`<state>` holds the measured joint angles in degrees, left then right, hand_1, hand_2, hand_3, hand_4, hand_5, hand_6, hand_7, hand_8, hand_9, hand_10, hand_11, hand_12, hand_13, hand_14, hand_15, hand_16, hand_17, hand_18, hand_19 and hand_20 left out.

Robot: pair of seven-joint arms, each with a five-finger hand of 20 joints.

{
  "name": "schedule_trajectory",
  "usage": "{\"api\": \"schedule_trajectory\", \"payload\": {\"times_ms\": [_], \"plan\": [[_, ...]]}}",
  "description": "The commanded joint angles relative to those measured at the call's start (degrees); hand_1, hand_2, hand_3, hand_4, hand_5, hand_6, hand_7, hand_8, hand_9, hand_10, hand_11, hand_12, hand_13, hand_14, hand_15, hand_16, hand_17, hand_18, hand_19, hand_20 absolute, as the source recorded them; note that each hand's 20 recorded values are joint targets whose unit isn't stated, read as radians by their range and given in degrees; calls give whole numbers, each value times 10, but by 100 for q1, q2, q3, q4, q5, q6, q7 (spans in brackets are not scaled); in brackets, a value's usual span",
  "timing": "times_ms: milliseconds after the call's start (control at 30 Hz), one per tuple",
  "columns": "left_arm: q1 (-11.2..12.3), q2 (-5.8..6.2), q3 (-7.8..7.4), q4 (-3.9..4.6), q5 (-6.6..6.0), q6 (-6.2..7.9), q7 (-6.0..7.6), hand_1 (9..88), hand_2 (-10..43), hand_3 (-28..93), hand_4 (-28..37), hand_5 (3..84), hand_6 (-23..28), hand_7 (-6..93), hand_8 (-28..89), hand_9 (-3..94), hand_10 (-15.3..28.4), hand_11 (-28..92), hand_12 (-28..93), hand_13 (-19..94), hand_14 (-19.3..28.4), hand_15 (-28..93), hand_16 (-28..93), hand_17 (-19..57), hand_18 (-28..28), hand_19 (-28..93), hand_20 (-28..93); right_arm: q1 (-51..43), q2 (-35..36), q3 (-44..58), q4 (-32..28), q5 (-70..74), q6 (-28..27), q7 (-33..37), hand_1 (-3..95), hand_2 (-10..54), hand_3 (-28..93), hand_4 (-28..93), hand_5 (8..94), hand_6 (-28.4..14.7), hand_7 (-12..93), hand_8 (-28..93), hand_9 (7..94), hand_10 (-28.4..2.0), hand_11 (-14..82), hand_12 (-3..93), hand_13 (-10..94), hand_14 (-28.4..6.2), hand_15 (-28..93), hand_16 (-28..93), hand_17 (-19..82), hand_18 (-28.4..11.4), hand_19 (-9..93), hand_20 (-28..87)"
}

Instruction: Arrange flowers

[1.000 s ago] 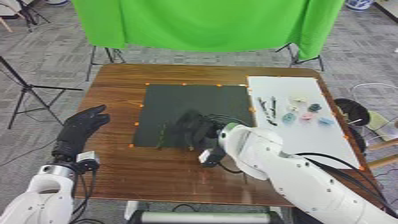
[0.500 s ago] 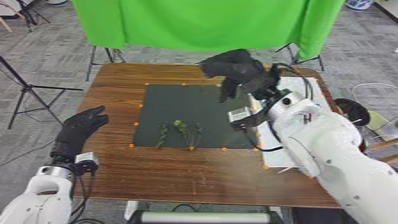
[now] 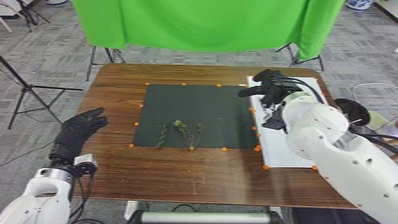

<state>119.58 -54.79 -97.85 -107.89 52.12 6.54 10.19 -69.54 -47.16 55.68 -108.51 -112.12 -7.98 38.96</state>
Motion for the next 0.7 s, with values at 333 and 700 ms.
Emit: {"api": "schedule_trajectory", "payload": {"times_ms": [333,700], "plan": [[49,-73,47,-21,-9,-52,21,272,-95,705,-211,481,21,159,-74,480,125,208,139,371,157,182,13,62,121,98,177,23,1,-316,817,-363,-78,375,261,-95,602,-136,435,-51,85,-41,455,-180,52,124,846,-81,447,233,587,-117,867,284],[39,-58,81,-17,0,-85,7,272,-95,705,-211,481,21,157,-74,481,125,208,139,371,157,182,13,62,120,97,177,-38,37,-418,953,-570,-118,462,264,-95,607,-137,434,-44,92,-44,453,-179,52,126,846,-80,451,230,588,-119,866,290]]}}
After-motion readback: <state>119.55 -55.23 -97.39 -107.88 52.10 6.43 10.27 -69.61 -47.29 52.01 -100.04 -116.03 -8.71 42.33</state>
